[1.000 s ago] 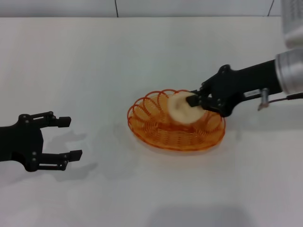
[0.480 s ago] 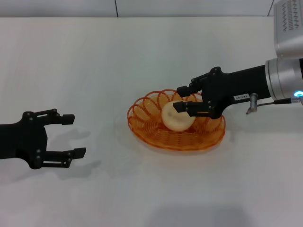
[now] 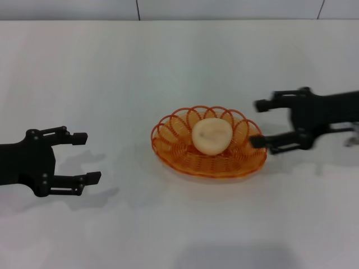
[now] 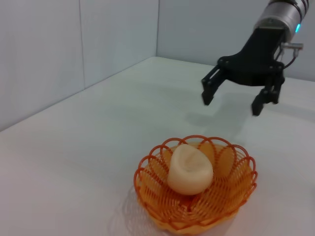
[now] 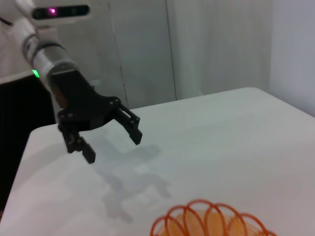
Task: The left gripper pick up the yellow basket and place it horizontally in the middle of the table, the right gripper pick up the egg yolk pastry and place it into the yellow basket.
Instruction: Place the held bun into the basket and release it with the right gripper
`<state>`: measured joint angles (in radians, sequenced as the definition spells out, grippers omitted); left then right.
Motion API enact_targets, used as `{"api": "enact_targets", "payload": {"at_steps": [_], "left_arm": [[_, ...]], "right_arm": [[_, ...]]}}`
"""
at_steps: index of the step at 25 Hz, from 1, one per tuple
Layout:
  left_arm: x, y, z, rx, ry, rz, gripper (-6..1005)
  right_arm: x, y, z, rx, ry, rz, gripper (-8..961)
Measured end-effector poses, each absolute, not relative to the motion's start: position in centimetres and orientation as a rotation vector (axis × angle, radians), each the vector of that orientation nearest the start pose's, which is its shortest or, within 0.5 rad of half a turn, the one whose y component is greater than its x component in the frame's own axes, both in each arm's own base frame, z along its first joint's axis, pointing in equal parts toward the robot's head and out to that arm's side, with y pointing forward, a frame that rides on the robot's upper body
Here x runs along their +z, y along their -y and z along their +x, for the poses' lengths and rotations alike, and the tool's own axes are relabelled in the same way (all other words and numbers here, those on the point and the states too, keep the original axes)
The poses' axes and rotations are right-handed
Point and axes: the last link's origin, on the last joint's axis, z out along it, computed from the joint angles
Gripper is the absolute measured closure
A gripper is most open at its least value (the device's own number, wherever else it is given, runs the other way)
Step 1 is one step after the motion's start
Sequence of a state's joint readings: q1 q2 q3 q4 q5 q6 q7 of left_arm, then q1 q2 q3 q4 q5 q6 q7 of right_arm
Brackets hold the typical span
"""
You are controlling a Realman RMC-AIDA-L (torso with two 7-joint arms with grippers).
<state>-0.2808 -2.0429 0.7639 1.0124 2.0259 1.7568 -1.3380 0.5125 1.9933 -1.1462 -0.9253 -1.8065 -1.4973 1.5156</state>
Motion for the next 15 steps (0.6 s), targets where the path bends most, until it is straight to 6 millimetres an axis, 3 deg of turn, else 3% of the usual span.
{"api": "enact_targets", "payload": {"at_steps": [4,8,15], "left_arm": [[5.7,-27.1,-29.8,-0.453,0.404,-2.807,131],[5.7,-27.1,-29.7,-0.456,0.389,-2.808,131],[5.6,-27.1,-29.6,-0.460,0.381,-2.812,131]], "right_arm": [[3.4,-33.9,24.1,0.534,-0.308,-2.891,269],[4.3,-32.9,26.4,0.548,-0.333,-2.855,139],[3.9,-31.4,27.9,0.547,-0.343,-2.852,94]]}}
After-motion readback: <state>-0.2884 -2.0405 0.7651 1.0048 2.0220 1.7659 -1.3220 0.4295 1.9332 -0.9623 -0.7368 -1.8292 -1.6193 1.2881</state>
